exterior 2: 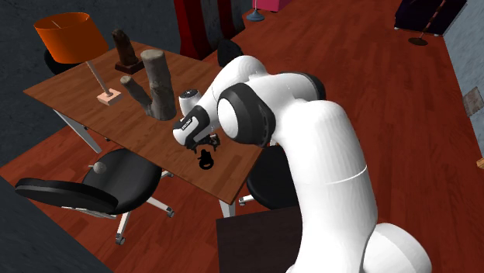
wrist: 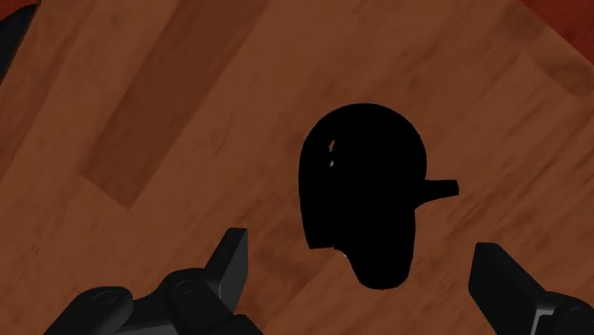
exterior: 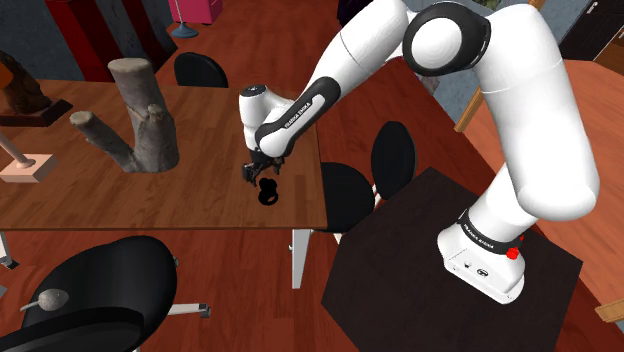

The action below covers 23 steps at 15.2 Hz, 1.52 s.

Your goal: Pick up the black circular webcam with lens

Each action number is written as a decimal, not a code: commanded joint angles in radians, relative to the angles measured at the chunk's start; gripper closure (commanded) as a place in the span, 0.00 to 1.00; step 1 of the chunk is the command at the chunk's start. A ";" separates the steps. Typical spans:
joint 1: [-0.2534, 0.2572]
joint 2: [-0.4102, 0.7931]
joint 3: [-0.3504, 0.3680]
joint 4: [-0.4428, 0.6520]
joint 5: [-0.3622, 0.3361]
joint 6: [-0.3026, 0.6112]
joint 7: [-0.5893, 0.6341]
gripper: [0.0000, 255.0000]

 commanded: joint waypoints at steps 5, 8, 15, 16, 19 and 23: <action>0.009 0.052 -0.011 0.022 -0.009 0.030 0.007 0.00; 0.008 0.053 -0.011 0.025 -0.009 0.028 0.006 1.00; 0.009 0.052 -0.011 0.022 -0.009 0.030 0.007 1.00; 0.007 0.040 -0.009 0.016 -0.007 0.024 0.006 1.00; 0.002 0.006 -0.001 0.002 -0.001 0.004 0.002 1.00; -0.005 -0.038 0.008 -0.014 0.007 -0.024 -0.004 1.00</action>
